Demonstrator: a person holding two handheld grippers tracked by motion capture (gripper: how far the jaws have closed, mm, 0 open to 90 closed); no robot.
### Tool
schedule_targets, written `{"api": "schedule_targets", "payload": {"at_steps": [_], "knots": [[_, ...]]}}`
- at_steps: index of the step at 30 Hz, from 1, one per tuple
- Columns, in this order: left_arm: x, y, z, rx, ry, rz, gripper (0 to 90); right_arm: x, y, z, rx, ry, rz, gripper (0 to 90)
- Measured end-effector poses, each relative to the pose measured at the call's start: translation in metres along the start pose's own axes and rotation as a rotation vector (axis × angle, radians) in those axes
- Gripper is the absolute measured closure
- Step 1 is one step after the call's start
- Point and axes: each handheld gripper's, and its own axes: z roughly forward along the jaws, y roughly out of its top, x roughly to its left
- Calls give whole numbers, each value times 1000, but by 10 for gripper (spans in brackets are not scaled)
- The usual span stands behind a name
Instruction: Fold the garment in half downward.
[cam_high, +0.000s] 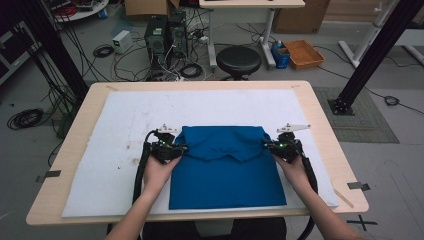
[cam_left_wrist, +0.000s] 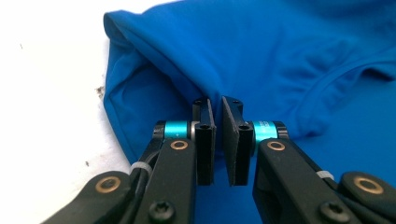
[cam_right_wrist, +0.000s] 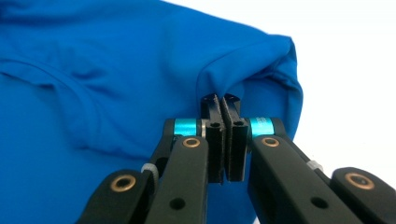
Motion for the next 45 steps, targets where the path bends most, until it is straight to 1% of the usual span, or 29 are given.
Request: {"api": "schedule_targets", "payload": {"at_steps": [1, 4, 8, 10, 14, 15, 18, 22, 24, 26, 29, 31, 34, 37, 38, 40, 43, 45], "knots": [[-1, 1, -3, -9, -7, -2, 836, 0, 0, -4, -3, 2, 6, 893], [-6, 2, -13, -16, -35, 6, 836, 3, 0, -15, -9, 15, 4, 893], [-14, 0, -30, -29, -71, 18, 836, 10, -2, -31, -10, 35, -13, 893], [-18, -3, -39, -27, -91, 25, 836, 14, -5, -38, -7, 48, -20, 893], [-27, -14, -58, -35, -132, 24, 836, 21, -12, -55, -3, 78, -19, 893], [-29, -16, -61, -34, -135, 25, 836, 23, -15, -61, -5, 88, -20, 892], [-37, -26, -74, -33, -158, 31, 835, 27, -21, -73, -6, 100, -27, 892], [-50, -38, -84, -28, -186, 41, 835, 33, -29, -88, -7, 116, -33, 892], [-56, -44, -86, -14, -197, 48, 834, 35, -33, -93, 4, 122, -22, 892], [-63, -50, -88, 1, -213, 54, 834, 37, -36, -97, 16, 131, -22, 892], [-68, -57, -89, 13, -225, 57, 833, 42, -42, -101, 32, 148, -15, 892], [-68, -61, -88, 28, -227, 58, 831, 44, -46, -103, 41, 149, -23, 892], [-64, -67, -83, 48, -227, 38, 823, 46, -53, -101, 56, 143, -24, 892], [-61, -72, -78, 60, -227, 28, 817, 44, -58, -96, 62, 126, -26, 881], [-60, -73, -76, 65, -227, 29, 812, 43, -60, -94, 63, 118, -17, 850], [-60, -76, -74, 72, -222, 27, 802, 41, -63, -91, 55, 94, -2, 742], [-59, -79, -71, 76, -223, 23, 797, 41, -69, -89, 48, 90, 34, 677], [-59, -80, -71, 77, -224, 17, 787, 40, -75, -90, 44, 103, 62, 663]]}}
